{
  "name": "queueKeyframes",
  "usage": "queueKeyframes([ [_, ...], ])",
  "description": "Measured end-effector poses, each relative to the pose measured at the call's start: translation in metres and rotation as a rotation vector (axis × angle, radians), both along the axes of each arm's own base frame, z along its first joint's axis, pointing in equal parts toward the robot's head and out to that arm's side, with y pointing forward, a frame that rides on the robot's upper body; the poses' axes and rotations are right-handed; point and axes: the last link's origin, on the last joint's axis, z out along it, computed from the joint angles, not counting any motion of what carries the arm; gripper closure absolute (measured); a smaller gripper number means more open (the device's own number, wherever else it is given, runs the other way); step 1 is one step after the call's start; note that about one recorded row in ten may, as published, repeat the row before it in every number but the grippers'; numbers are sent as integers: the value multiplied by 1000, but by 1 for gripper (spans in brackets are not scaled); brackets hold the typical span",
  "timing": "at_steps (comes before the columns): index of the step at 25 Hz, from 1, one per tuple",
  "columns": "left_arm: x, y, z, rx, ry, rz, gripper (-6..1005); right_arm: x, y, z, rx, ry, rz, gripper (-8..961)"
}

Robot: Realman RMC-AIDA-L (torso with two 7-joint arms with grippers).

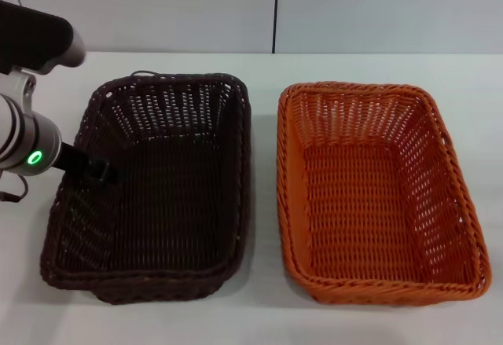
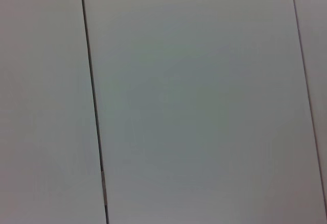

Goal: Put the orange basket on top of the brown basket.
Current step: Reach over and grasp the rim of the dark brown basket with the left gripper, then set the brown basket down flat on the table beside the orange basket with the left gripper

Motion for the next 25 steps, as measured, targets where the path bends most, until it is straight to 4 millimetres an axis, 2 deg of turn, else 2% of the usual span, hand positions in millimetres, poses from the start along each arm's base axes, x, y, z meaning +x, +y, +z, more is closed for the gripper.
queueKeyframes([
  [2,-2,0,3,8,0,0,232,0,0,0,0,0,0,123],
  [7,3,-1,7,4,11,-44,444,0,0,1,3,-2,2,123],
  [13,8,-1,8,-4,22,-81,644,-1,0,1,6,-3,3,123],
  [18,9,-1,8,-17,35,-100,706,-1,0,1,8,-3,3,123],
  [25,33,-7,20,-175,158,-332,731,-2,1,1,11,0,8,124],
])
